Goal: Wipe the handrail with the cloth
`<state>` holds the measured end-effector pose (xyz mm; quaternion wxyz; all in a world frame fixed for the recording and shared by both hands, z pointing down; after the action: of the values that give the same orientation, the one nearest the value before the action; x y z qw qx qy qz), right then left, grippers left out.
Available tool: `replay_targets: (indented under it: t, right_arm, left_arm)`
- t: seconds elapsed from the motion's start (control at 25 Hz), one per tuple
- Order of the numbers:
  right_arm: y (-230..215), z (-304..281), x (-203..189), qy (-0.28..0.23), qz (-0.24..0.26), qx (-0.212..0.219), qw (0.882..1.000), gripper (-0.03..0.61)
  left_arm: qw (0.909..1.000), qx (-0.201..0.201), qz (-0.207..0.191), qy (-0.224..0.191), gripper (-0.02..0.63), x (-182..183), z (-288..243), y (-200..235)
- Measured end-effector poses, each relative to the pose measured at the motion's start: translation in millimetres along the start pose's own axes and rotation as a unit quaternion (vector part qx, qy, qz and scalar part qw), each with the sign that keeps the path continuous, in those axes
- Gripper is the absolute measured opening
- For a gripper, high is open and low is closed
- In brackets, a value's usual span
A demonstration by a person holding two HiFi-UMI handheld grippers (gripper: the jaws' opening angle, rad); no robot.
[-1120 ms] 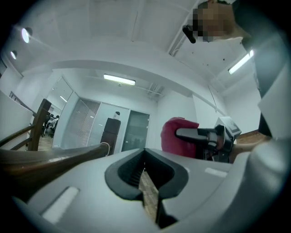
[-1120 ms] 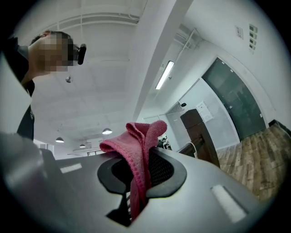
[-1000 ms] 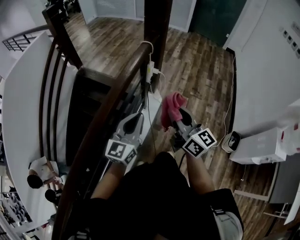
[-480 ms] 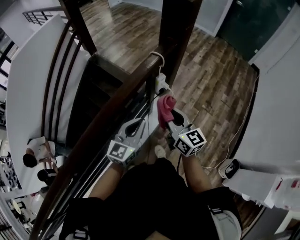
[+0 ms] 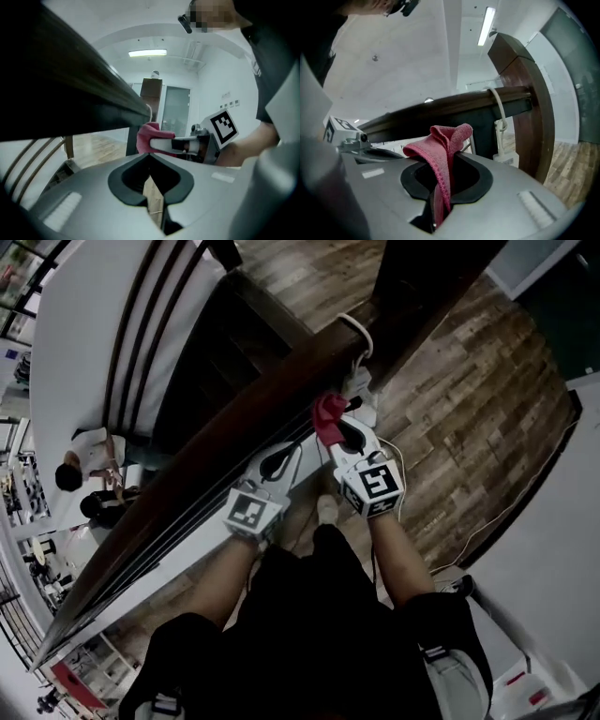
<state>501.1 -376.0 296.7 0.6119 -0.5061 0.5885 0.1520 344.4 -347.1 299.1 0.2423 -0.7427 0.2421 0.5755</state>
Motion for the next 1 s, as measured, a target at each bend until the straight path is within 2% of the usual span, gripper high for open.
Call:
replay_targets:
  t: [0.12, 0.24, 0.4, 0.56, 0.68, 0.8, 1.0]
  right_arm:
    - [-7, -30, -15, 0.038, 0.060, -0.013, 0.997, 0.048]
    - [-15, -51, -26, 0.060, 0.090, -0.033, 0.994, 0.048]
    - [-25, -68, -25, 0.066, 0.124, -0.081, 0.987, 0.047]
    - [-21, -81, -30, 0.083, 0.190, -0.117, 0.971, 0.046]
    - [-17, -89, -34, 0.097, 0.227, -0.146, 0.958, 0.046]
    - [-18, -94, -39, 0.107, 0.220, -0.167, 0.955, 0.044]
    - [-22, -93, -41, 0.116, 0.167, -0.158, 0.966, 0.044]
  left_arm:
    - [0.9993, 0.021, 0.016, 0.025, -0.002, -14, -2, 2]
    - [0.9983, 0.033, 0.028, 0.039, -0.001, -24, -4, -1]
    - [0.9966, 0.054, 0.035, 0.051, -0.002, -32, -9, 2]
    - [0.9943, 0.069, 0.050, 0.064, -0.002, -47, -3, 5]
    - [0.9907, 0.084, 0.077, 0.075, -0.002, -57, 3, 4]
    - [0.9873, 0.100, 0.091, 0.084, -0.002, -61, 7, 5]
    - [0.9854, 0.114, 0.096, 0.082, -0.002, -62, 14, 6]
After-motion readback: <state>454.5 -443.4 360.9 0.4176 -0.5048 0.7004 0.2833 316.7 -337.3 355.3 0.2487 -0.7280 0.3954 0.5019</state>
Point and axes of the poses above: the fingertips, and each gripper's own axes: z backward along the fingers, y to its left, x out of its top, the point moved 8 cm from there along z, backward along the fingers, and after that the axes turned 14 degrees about -z, right-handed, at the moved point
